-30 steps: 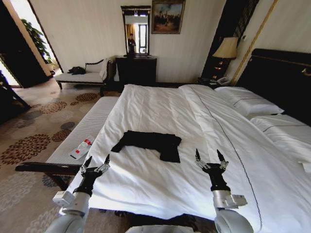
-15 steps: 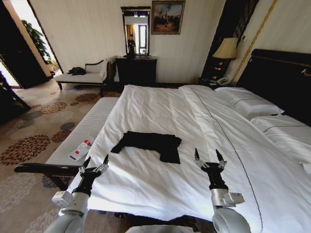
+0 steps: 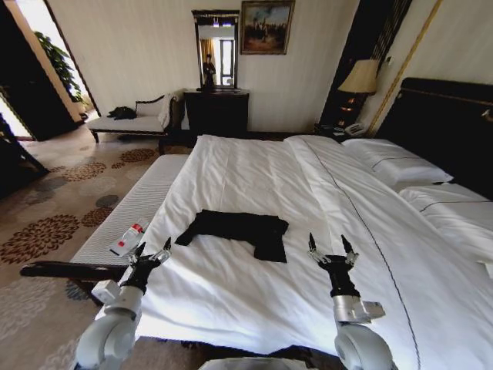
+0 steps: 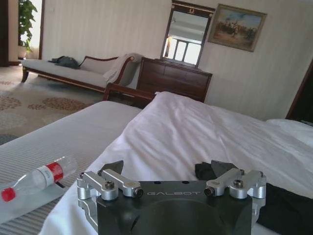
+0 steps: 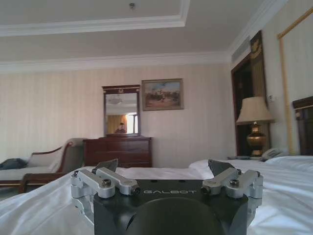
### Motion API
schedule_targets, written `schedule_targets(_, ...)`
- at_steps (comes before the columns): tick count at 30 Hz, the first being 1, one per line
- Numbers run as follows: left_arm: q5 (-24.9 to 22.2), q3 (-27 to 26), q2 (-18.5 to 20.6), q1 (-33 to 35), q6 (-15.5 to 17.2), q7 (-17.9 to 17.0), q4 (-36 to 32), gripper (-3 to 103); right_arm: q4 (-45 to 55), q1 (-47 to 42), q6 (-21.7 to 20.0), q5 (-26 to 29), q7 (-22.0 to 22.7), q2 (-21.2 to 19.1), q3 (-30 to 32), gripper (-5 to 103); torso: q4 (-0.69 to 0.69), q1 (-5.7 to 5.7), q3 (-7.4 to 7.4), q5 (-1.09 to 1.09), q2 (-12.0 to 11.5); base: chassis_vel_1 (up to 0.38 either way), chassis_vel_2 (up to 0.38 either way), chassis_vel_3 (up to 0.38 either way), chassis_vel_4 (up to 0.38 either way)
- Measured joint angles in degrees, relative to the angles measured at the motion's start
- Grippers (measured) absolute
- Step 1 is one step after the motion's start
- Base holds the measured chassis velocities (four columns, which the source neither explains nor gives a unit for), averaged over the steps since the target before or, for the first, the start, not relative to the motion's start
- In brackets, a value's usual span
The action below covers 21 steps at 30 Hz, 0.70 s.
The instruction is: Fold the clothes on the bed.
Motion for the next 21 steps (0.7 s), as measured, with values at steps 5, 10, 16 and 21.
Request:
schedule_targets(5, -7.2, 0.1, 4.5, -4.5, 2.9, -1.4, 1.5, 100, -2.5, 2.7, 0.0, 0.3, 0.7, -0.7, -2.2, 100, -0.02, -0.01, -0.01, 0.01, 0.0, 0.0, 0.0, 0.0, 0.0)
schedule_targets(10, -11.8, 3.2, 9.1, -10.3, 7.2, -4.8, 4.0, 100, -4.0, 4.3, -0.2, 0.1, 0.9, -0.8, -3.0, 100, -0.03, -0.01, -0.01, 0.0, 0.0, 0.0, 0.0, 0.0, 0.0)
schedule_targets(16, -16.3, 10.5, 14.0, -23.1, 11.3, -8.4, 10.9, 100, -5.8, 5.4, -0.4, 0.0, 1.3, -0.4, -4.1, 100, -0.04, -0.01, 0.0, 0.0, 0.0, 0.0, 0.0, 0.0, 0.0)
schedule_targets(21, -19.8, 14.5, 14.5, -32.2, 13.0, -9.3, 15.1, 100, -7.5, 6.2, 0.7, 0.1, 1.0, -0.3, -4.7, 100, -0.03, 0.0, -0.01, 0.01, 0.0, 0.0, 0.0, 0.0, 0.0)
